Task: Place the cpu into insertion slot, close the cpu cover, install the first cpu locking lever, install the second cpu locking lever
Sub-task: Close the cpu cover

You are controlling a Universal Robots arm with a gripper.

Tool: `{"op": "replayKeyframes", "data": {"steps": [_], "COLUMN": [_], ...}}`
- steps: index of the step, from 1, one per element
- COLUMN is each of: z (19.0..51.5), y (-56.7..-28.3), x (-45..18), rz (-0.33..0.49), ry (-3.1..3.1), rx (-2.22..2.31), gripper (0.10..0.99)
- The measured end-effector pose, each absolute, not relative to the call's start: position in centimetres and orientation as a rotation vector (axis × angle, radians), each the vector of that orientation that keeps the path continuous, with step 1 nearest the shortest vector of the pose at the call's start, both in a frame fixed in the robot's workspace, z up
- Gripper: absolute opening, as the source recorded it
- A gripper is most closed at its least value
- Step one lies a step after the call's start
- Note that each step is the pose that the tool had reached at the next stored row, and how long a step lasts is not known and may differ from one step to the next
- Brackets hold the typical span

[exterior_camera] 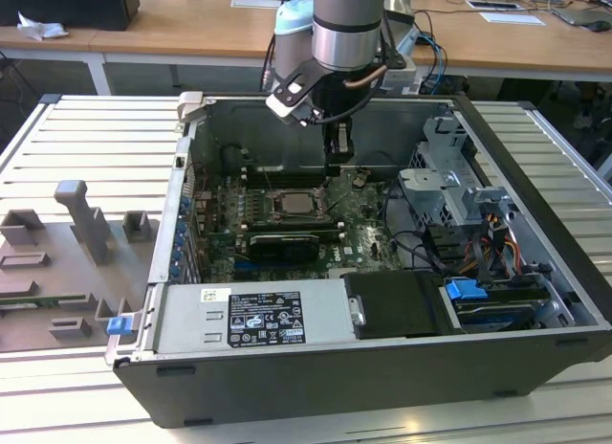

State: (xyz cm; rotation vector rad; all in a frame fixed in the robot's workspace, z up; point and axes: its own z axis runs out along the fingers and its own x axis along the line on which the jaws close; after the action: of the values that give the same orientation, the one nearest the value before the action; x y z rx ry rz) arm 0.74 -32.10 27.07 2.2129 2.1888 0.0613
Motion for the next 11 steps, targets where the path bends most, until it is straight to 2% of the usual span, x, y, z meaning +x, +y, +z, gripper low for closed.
{"op": "replayKeyframes", "data": {"steps": [11], "z": [26.7], "y": [-31.9], "x": [2.8], "rz": [0.050], "ry": [2.213], "rx": [2.179], "gripper": [0.106]}}
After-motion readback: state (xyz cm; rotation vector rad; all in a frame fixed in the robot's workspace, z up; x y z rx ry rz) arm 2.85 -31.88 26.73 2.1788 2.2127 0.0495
